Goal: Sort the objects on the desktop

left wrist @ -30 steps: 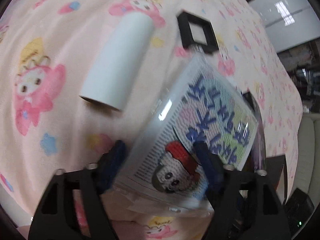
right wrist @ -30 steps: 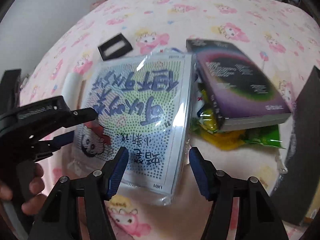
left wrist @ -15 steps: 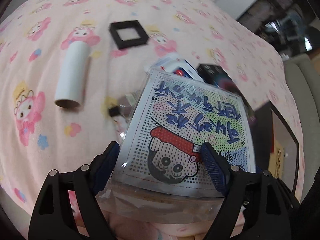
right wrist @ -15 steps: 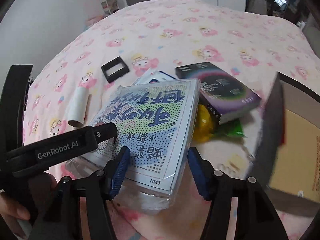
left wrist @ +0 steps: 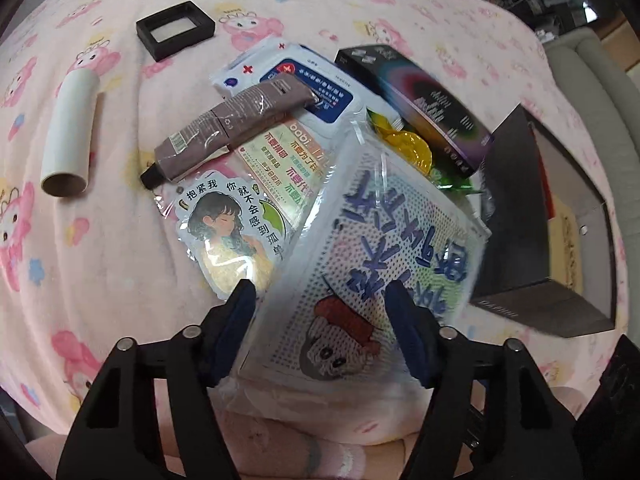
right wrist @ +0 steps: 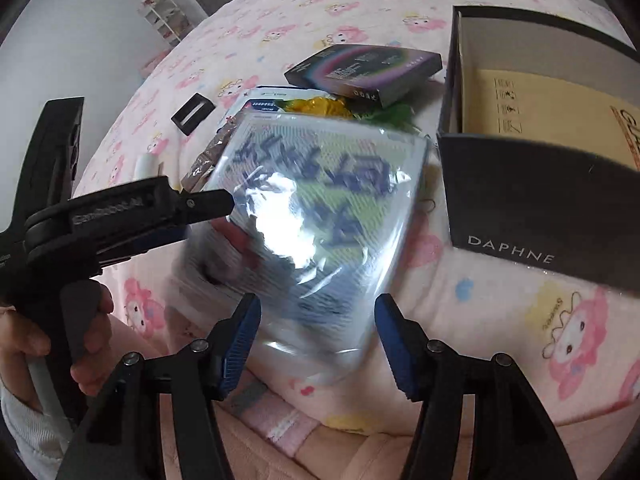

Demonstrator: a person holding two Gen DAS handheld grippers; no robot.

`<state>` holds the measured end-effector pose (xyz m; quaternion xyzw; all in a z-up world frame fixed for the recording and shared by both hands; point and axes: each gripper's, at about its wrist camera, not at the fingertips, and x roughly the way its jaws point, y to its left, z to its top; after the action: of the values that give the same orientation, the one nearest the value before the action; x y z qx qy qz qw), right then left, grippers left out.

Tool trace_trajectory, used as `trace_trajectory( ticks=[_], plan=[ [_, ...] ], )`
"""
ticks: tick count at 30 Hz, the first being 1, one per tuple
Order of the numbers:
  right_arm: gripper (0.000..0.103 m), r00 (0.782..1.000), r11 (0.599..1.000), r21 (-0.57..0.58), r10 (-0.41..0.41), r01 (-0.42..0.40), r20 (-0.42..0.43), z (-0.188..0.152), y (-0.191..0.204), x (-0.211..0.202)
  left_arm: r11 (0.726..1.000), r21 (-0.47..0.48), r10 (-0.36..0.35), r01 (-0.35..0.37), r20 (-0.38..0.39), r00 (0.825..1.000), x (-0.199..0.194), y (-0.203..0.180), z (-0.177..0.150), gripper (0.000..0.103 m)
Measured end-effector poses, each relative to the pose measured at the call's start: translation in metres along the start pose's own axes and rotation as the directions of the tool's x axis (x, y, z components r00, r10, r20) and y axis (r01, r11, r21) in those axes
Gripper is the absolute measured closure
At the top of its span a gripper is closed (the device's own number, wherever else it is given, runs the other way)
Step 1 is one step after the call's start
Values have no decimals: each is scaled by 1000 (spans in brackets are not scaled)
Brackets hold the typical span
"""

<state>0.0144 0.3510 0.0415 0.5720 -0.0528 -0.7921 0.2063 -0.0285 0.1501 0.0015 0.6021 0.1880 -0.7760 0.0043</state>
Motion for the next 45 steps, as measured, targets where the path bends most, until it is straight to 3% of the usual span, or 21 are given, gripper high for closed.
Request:
trace_trajectory(
  ticks=[7,14,18,20,25,29,31,32,34,36,39,42,45],
  plan=[
    [47,996,996,-3,-87,87,12,-10,-9,28,999,-32,28,-30,-42,999,15,6,1,37],
    [44,999,997,70,45,-43,-27,-6,-35,54,998,36,62,-61,-53,997,15,-1,-4,34],
    [40,994,990,91,111,-108,-26,-2,-43,62,993,79,89,-82,-97,991,30,-10,-3,13],
    [40,993,988,101,118,-115,-29,-1,-43,65,993,80,96,-89,-84,992,27,-11,-4,13],
    [40,995,994,57,90,-92,37,-10,-35,35,997,73,29,-29,-2,1000,-15,-5,-12,33],
    [41,984,988,37,145,-149,107,-14,-36,0,993,116,-2,-8,81,997,-51,-11,-22,35],
    [42,976,984,30,171,-176,132,-14,-33,-15,994,106,-15,2,120,993,-68,3,-34,35],
    [44,973,982,28,182,-188,139,-13,-29,-21,995,99,-27,14,123,992,-77,16,-40,35],
    [44,969,980,24,193,-199,156,-13,-25,-36,995,75,-66,59,105,992,-70,-8,-39,35],
    [45,960,971,14,232,-237,158,-10,-18,-45,991,59,-127,122,99,987,-78,-8,-44,35],
    [54,942,951,-53,308,-303,137,-8,0,-51,979,64,-200,194,101,975,-82,-20,-35,35],
    [54,952,953,-143,285,-268,112,-14,24,-46,980,44,-200,196,85,976,-80,-17,-33,45],
    [54,960,957,-134,269,-257,81,-18,22,-36,979,18,-203,203,63,977,-66,-13,-31,48]
  ],
)
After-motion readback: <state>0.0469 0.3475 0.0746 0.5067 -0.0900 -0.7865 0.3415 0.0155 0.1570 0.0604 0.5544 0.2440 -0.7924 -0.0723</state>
